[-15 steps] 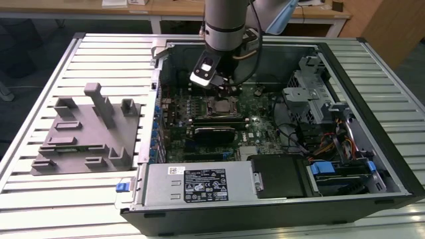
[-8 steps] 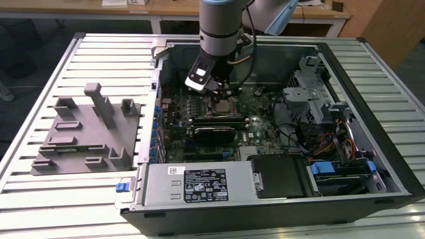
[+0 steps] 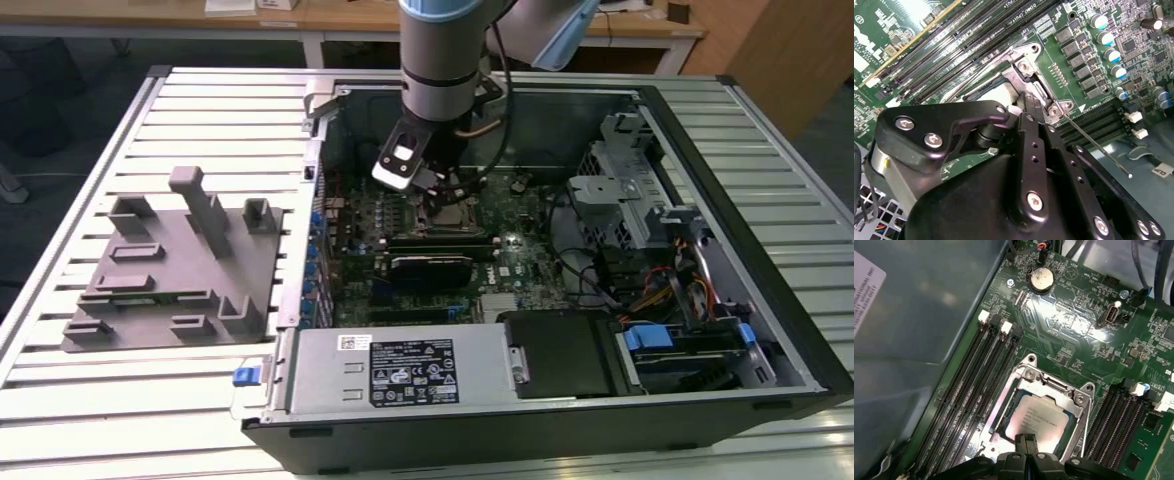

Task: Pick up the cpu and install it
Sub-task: 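Close the cpu cover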

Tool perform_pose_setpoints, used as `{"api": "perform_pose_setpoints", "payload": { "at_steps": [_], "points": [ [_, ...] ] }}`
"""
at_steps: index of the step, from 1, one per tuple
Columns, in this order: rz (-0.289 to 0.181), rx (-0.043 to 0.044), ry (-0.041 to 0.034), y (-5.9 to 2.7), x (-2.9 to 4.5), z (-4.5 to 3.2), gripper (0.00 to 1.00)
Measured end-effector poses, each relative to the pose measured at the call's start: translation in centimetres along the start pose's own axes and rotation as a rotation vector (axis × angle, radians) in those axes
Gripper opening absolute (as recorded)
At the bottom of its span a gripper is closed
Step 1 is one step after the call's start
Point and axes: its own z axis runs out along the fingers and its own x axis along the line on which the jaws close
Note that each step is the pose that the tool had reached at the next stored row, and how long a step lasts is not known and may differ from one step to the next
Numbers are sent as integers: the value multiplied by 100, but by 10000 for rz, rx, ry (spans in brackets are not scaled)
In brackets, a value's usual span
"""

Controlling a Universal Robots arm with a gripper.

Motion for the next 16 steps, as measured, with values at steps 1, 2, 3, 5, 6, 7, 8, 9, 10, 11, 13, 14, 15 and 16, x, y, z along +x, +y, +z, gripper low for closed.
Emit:
{"api": "perform_pose_setpoints", "payload": {
  "at_steps": [1,2,3,5,6,7,8,9,10,11,13,14,15,16],
  "points": [
    [0,1,0,0,0,5,11],
    [0,3,-1,-1,-1,5,11],
    [1,4,-2,-1,-1,6,11],
    [1,1,1,4,-3,11,11],
    [2,0,4,10,-6,18,11],
    [1,3,2,13,-8,24,11],
    [1,6,1,16,-10,28,11],
    [2,8,0,20,-12,30,11],
    [2,9,0,27,-16,31,11],
    [1,11,1,36,-20,33,11],
    [2,11,1,49,-27,34,11],
    [2,9,2,51,-27,35,11],
    [3,9,4,52,-27,34,11],
    [3,5,7,53,-26,30,11]
  ]
}}
